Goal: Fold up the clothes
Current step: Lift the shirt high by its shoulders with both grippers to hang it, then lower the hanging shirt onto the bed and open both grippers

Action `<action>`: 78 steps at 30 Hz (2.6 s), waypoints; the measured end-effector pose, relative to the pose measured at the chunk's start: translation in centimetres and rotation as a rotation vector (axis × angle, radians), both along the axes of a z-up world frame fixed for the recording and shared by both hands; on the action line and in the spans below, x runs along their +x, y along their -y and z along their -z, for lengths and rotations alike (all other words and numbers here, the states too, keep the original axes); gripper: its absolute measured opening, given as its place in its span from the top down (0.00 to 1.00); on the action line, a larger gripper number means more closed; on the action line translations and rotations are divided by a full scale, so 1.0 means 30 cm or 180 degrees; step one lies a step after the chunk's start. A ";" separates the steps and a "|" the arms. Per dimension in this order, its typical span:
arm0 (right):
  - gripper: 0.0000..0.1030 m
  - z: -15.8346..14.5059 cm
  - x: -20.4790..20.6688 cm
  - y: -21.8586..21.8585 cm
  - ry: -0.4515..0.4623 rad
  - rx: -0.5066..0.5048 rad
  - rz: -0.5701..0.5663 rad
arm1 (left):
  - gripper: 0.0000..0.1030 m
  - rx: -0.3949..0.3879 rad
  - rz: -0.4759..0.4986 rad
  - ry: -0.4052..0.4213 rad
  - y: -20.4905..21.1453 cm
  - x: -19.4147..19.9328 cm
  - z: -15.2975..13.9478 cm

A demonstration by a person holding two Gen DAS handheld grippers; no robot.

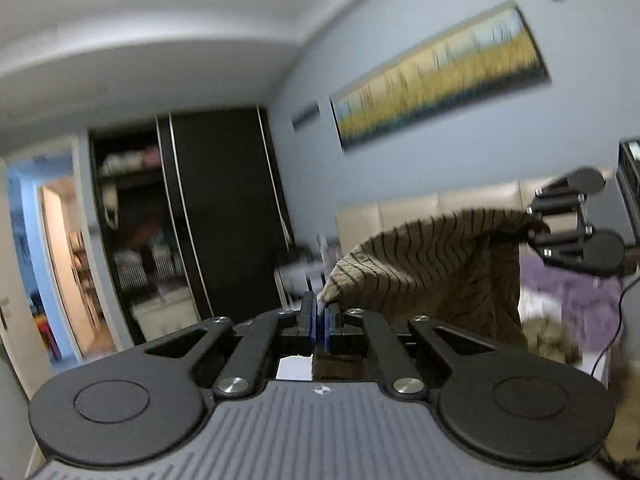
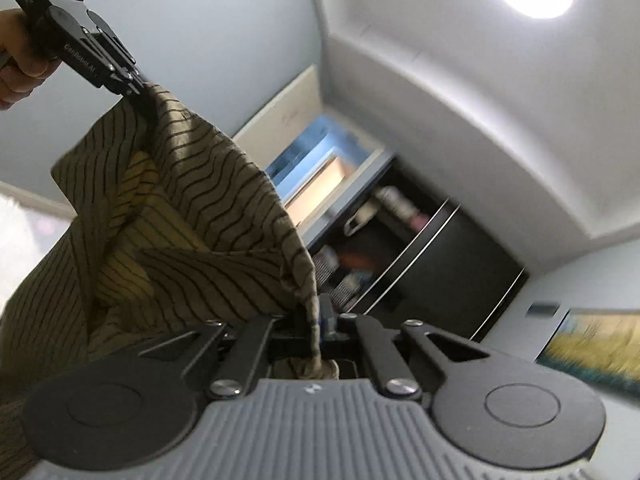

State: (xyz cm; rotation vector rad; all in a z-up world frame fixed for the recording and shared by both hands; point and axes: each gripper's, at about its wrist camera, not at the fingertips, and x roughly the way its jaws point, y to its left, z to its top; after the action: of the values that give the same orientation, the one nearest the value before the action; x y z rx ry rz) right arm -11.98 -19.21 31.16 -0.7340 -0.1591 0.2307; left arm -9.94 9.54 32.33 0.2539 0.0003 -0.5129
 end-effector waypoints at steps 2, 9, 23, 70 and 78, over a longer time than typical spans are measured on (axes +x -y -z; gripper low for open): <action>0.96 -0.065 -0.056 0.001 0.0138 0.0019 -0.0043 | 0.99 -0.0062 0.0006 0.0142 0.015 -0.059 -0.068; 0.96 -0.241 -0.235 -0.009 0.0635 0.0024 -0.0149 | 0.99 -0.0266 0.0061 0.0568 0.034 -0.258 -0.217; 0.96 -0.320 -0.426 -0.053 0.0913 -0.0176 -0.0277 | 0.99 -0.0715 0.0152 0.0710 -0.030 -0.307 -0.239; 0.73 1.264 1.985 -0.112 -0.2853 0.0084 0.1095 | 0.84 0.0213 -0.1109 -0.2535 0.196 1.676 1.169; 0.64 1.341 1.827 0.030 -0.2990 0.0638 0.1050 | 0.51 0.0244 -0.0968 -0.2483 0.050 1.570 1.199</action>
State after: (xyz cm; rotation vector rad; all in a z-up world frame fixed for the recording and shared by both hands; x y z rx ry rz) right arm 42.83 -20.11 -9.08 -0.3847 0.8159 0.2194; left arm 37.15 8.05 -3.64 0.1118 0.8074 -0.2821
